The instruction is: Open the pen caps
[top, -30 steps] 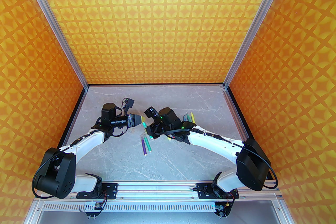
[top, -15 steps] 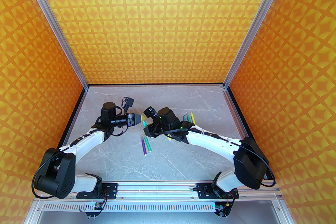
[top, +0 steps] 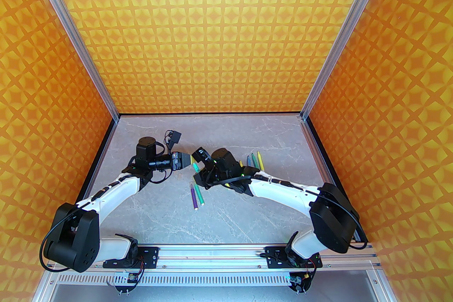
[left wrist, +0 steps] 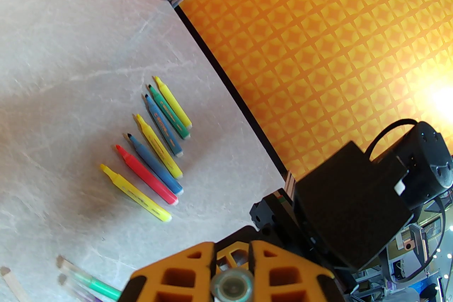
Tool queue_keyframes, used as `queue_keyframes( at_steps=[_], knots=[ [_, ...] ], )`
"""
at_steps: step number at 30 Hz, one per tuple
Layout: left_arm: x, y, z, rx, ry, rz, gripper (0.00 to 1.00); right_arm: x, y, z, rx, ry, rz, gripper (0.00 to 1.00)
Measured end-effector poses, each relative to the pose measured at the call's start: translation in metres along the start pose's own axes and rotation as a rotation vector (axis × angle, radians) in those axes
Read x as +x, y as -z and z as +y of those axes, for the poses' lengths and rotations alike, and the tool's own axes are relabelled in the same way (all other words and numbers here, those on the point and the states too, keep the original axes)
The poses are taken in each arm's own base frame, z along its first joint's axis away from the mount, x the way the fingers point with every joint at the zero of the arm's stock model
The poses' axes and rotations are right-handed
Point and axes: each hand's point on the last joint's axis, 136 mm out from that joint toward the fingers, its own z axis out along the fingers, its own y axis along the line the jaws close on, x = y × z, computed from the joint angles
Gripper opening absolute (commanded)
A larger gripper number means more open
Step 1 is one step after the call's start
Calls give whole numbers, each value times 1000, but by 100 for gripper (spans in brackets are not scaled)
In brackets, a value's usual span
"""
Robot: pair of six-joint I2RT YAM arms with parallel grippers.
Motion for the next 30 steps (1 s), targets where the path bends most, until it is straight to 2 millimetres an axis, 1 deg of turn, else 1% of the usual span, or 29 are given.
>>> queue_keyframes(
  at_steps=[6, 10, 11, 15, 17, 19, 22, 24, 26, 30],
  knots=[
    [4, 3, 2, 1, 74, 20, 0, 0, 11, 1, 3, 28, -64, 0],
    [5, 6, 3, -2, 119, 28, 0, 0, 15, 2, -1, 44, -97, 0],
    [2, 8, 5, -15, 119, 14, 0, 5, 15, 1, 1, 42, -84, 0],
    [-38, 40, 25, -123, 97, -143, 0, 49, 15, -9, 27, 4, 32, 0],
    [-45, 49, 26, -146, 87, -180, 0, 63, 15, -12, 34, -8, 68, 0],
    [-48, 52, 24, -155, 78, -195, 0, 67, 15, -14, 43, -11, 79, 0],
    [-47, 58, 27, -208, 78, -201, 0, 66, 15, -21, 83, -10, 74, 0],
    [-43, 63, 38, -289, 87, -199, 0, 67, 13, -30, 130, -18, 85, 0],
    [-35, 70, 53, -390, 102, -189, 0, 67, 8, -41, 184, -26, 99, 0],
    [-8, 89, 90, -616, 157, -138, 0, 69, -5, -63, 287, -49, 144, 0]
  ],
)
